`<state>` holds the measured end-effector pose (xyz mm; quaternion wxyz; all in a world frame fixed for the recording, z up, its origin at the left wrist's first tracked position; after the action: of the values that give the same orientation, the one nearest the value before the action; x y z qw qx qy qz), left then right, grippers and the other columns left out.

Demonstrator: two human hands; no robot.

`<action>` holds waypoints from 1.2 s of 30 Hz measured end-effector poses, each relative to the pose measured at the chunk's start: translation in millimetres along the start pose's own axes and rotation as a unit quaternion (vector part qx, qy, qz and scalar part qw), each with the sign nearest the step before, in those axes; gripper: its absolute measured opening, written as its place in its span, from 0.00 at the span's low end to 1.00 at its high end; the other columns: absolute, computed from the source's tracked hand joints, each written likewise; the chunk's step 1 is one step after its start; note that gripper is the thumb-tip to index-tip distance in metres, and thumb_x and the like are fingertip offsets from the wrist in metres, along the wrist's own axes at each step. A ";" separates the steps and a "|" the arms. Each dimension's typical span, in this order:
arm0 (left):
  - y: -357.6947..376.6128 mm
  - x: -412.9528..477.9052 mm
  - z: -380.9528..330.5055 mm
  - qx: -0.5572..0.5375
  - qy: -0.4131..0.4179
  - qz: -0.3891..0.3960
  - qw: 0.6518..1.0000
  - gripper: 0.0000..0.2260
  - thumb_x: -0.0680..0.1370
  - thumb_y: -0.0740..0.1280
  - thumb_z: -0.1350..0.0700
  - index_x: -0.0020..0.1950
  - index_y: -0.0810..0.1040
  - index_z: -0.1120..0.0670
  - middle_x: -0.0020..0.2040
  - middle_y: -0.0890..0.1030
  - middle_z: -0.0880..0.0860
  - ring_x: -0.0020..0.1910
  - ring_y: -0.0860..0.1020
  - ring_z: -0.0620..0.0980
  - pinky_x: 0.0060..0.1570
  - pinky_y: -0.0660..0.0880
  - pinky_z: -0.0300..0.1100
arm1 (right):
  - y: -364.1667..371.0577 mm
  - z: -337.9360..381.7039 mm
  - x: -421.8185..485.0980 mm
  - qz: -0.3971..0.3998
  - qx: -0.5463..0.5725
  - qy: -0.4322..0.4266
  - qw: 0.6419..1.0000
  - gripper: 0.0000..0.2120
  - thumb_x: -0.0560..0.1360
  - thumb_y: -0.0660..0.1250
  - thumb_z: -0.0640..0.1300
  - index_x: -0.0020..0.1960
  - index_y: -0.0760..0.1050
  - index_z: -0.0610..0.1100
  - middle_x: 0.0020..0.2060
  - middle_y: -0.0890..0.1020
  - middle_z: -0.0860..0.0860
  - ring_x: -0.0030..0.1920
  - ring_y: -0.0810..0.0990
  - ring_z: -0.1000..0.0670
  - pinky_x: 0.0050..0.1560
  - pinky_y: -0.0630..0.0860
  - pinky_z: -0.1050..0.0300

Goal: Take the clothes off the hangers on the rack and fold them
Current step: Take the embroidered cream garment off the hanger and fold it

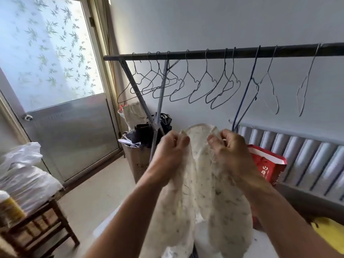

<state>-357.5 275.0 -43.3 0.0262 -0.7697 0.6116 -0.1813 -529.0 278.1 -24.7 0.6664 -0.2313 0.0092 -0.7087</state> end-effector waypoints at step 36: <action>15.9 26.2 -80.5 0.171 0.232 0.227 0.930 0.19 0.66 0.77 0.44 0.42 0.83 0.58 0.40 0.82 0.63 0.35 0.79 0.55 0.37 0.78 0.58 | -15.2 30.8 10.1 0.095 0.051 -0.146 0.983 0.02 0.76 0.69 0.46 0.48 0.78 0.50 0.41 0.82 0.53 0.41 0.81 0.59 0.39 0.77 0.67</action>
<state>-392.5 260.7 34.1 0.0550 -0.5304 0.7188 -0.4461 -532.8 279.3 10.8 0.7360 -0.2966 -0.1023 -0.5999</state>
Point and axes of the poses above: each hand's wrist, its own x-axis towards the middle knuckle, its own y-axis out of the palm, z = x × y, the point moved 8 cm from there along x, towards the middle knuckle
